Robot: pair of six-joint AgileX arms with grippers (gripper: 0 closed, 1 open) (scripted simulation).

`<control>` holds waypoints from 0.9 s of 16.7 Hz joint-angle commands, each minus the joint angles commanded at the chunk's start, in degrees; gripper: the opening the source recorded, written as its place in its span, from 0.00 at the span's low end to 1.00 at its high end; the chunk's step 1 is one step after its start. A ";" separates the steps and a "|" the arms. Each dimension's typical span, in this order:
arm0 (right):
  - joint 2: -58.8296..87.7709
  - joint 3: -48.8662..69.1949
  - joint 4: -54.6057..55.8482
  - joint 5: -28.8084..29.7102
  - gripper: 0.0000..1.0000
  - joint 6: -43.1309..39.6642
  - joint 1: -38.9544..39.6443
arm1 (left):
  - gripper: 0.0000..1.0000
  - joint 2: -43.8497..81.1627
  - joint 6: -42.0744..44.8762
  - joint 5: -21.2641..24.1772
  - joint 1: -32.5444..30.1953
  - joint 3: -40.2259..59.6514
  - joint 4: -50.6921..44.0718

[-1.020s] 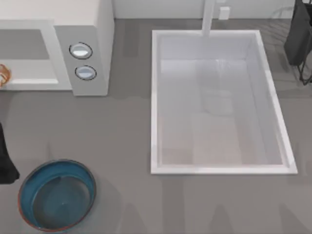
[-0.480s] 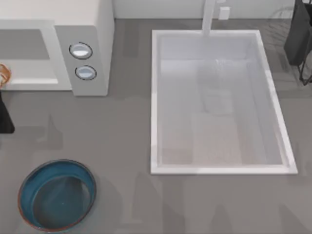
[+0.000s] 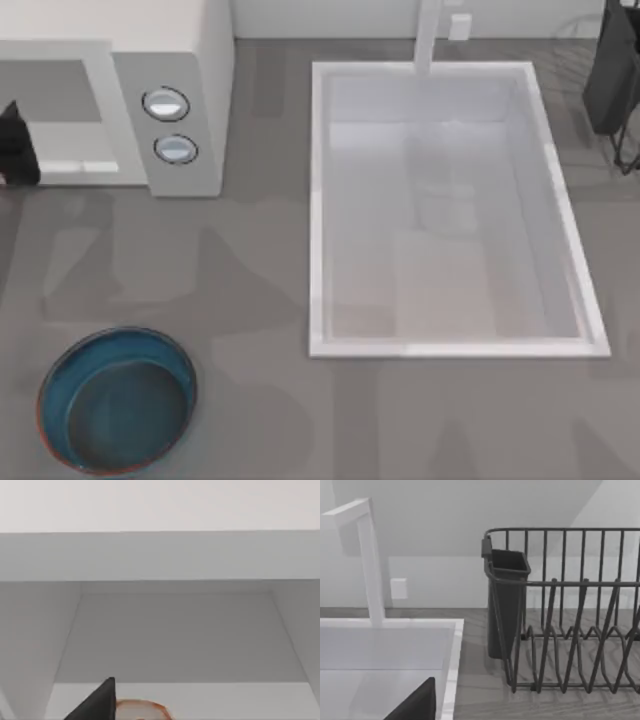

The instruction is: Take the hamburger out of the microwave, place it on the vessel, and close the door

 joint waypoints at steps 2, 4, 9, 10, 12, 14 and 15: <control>0.00 0.00 0.00 0.00 1.00 0.00 0.00 | 1.00 11.47 0.51 1.29 1.16 4.09 5.67; 0.00 0.00 0.00 0.00 1.00 0.00 0.00 | 1.00 22.18 0.98 2.50 2.25 7.91 10.96; 0.00 0.00 0.00 0.00 1.00 0.00 0.00 | 1.00 43.73 1.93 4.93 4.44 15.60 21.61; 0.00 0.00 0.00 0.00 1.00 0.00 0.00 | 1.00 46.83 2.07 5.28 4.76 16.71 23.15; 0.00 0.00 0.00 0.00 1.00 0.00 0.00 | 1.00 51.58 2.28 5.81 5.24 18.40 25.50; 0.00 0.00 0.00 0.00 1.00 0.00 0.00 | 1.00 53.87 2.38 6.07 5.47 19.22 26.63; 0.00 0.00 0.00 0.00 1.00 0.00 0.00 | 1.00 54.17 2.39 6.10 5.50 19.33 26.78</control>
